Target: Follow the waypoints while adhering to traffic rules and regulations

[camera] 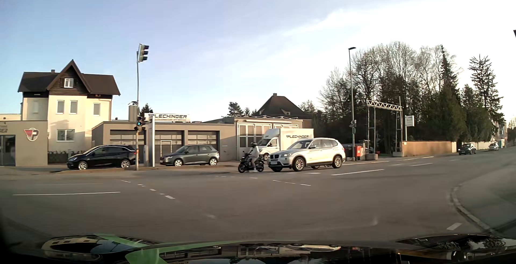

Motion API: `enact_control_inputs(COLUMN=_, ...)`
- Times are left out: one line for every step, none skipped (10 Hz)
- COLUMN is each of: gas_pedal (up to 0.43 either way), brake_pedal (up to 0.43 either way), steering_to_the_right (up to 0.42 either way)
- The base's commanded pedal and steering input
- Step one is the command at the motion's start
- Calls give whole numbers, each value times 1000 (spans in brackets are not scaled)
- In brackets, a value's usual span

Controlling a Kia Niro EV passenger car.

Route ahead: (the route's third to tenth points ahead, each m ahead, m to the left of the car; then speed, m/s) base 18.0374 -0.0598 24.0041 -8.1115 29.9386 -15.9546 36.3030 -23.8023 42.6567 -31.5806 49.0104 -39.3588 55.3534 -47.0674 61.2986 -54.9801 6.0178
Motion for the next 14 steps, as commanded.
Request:
enact_control_inputs(gas_pedal=87, brake_pedal=0, steering_to_the_right=275)
enact_control_inputs(gas_pedal=110, brake_pedal=0, steering_to_the_right=277)
enact_control_inputs(gas_pedal=110, brake_pedal=0, steering_to_the_right=279)
enact_control_inputs(gas_pedal=130, brake_pedal=0, steering_to_the_right=283)
enact_control_inputs(gas_pedal=130, brake_pedal=0, steering_to_the_right=288)
enact_control_inputs(gas_pedal=130, brake_pedal=0, steering_to_the_right=291)
enact_control_inputs(gas_pedal=130, brake_pedal=0, steering_to_the_right=294)
enact_control_inputs(gas_pedal=130, brake_pedal=0, steering_to_the_right=300)
enact_control_inputs(gas_pedal=130, brake_pedal=0, steering_to_the_right=304)
enact_control_inputs(gas_pedal=138, brake_pedal=0, steering_to_the_right=308)
enact_control_inputs(gas_pedal=150, brake_pedal=0, steering_to_the_right=315)
enact_control_inputs(gas_pedal=157, brake_pedal=0, steering_to_the_right=315)
enact_control_inputs(gas_pedal=169, brake_pedal=0, steering_to_the_right=315)
enact_control_inputs(gas_pedal=177, brake_pedal=0, steering_to_the_right=313)
